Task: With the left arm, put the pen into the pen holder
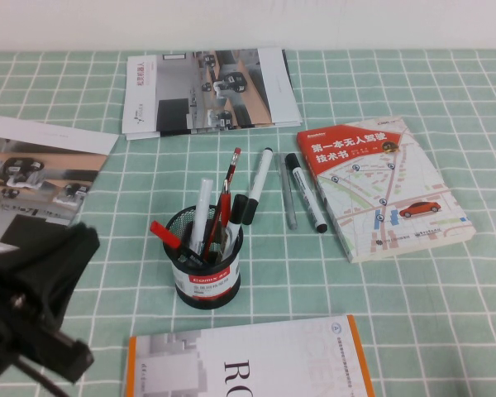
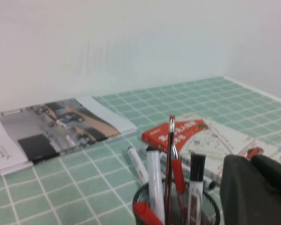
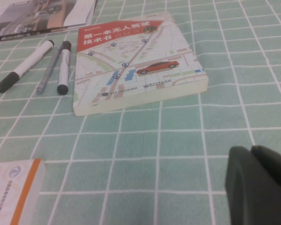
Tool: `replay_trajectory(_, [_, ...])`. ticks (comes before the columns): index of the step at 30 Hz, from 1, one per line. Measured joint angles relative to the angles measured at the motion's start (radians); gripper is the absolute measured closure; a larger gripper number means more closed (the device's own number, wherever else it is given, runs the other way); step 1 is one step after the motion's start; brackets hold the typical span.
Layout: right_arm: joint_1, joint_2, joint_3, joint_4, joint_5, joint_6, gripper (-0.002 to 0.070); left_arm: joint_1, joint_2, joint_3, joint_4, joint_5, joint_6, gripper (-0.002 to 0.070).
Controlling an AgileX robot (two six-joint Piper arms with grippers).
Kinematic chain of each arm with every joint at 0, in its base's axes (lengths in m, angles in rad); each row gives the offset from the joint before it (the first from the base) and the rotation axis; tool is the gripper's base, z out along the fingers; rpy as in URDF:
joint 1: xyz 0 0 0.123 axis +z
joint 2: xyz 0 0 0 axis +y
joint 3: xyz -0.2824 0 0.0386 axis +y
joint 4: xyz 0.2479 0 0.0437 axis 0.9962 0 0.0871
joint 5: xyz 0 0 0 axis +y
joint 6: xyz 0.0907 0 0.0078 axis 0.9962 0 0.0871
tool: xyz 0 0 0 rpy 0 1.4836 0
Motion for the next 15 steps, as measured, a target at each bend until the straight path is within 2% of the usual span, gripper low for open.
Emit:
replay_trajectory(11, [0.000,0.000,0.000,0.000,0.000,0.000,0.0696,0.000,-0.035,0.030,-0.008,0.081,0.003,0.0677])
replay_trajectory(15, [0.000,0.000,0.000,0.000,0.000,0.000,0.0696,0.009,-0.058,0.041,-0.033,0.100,0.047,0.0678])
